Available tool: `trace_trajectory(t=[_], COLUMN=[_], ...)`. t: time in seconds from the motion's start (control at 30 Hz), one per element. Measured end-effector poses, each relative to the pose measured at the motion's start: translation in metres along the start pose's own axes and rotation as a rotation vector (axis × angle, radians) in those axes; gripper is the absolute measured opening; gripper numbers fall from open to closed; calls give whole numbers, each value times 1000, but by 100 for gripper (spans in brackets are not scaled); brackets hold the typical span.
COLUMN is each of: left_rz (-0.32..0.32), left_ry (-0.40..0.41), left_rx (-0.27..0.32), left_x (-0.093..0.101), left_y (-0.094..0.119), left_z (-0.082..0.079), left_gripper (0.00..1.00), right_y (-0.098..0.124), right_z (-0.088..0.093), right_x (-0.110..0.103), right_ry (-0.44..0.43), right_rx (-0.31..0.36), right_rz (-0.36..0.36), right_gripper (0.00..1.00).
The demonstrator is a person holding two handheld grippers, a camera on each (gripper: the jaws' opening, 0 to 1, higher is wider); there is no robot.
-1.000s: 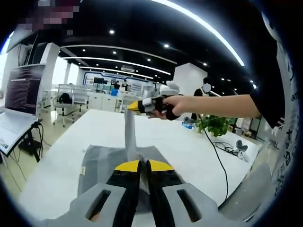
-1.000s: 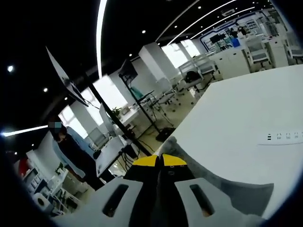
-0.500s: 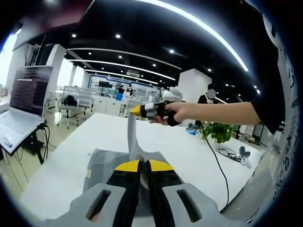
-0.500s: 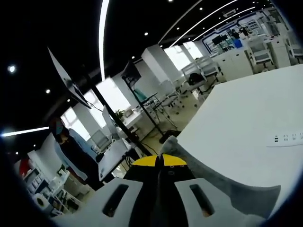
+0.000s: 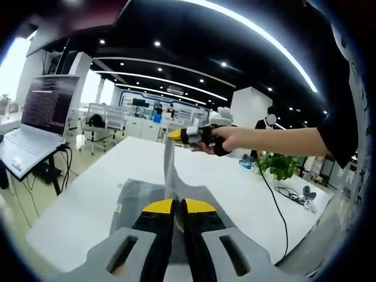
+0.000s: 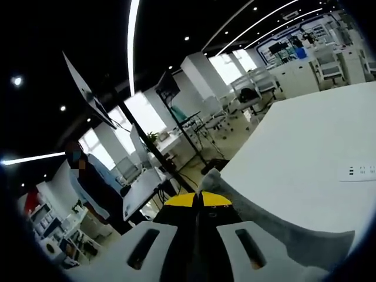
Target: Fold the towel on the table until its edges align and the towel forms a compact rectangular stack.
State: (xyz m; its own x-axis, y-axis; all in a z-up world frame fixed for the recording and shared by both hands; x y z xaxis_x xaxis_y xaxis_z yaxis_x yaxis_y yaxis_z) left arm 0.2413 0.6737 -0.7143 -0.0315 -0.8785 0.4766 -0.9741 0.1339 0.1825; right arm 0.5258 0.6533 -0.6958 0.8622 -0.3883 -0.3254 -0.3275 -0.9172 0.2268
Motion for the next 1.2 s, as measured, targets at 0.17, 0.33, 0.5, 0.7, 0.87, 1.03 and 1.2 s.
trace_trajectory(t=[0.17,0.33,0.5,0.7,0.87,1.03,1.2], left_rz=[-34,-69,-117,-157,-187,-222,-253], left_ry=[26,59,85,114,130,159,174], left_rx=[23,34,35,32,23,3,-21], left_x=[-10,-23,-40,-53,-66,-82,-100], left_y=[2,1,2,1,-2,-3,-8], left_z=[1,6,12,21,29,40,53], left_gripper=[5,5,5,5,5,5,5], right_y=[-11,-23,-34,-54,-70,-81,-94], right_z=[3,11,22,36,51,64,80], right_x=[-4,-4,-5,0,4,7,13], right_ry=[7,15,10,5,-10,10,31], right_rx=[-5,-24,-44,-72,-93,-120,-152], right_rz=[-13,-20,-30,-41,-32,-27,-11], right_gripper=[0,0,0,0,0,0,0])
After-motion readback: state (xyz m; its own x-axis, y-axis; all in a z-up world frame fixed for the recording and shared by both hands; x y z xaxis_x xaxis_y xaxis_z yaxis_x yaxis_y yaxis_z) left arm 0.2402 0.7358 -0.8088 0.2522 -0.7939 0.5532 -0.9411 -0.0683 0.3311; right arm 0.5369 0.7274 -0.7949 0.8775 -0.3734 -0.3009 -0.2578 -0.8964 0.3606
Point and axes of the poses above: the point that each gripper's makers call its tool centre point, and the gripper's own axes: y roughly backward along the fingers, x roughly to its right, z roughly out of its underside, the point moved 3 cm from there along y, roughly backward along the fingers, and after that the axes turned 15 degrees about y, right-handed, at the moved point
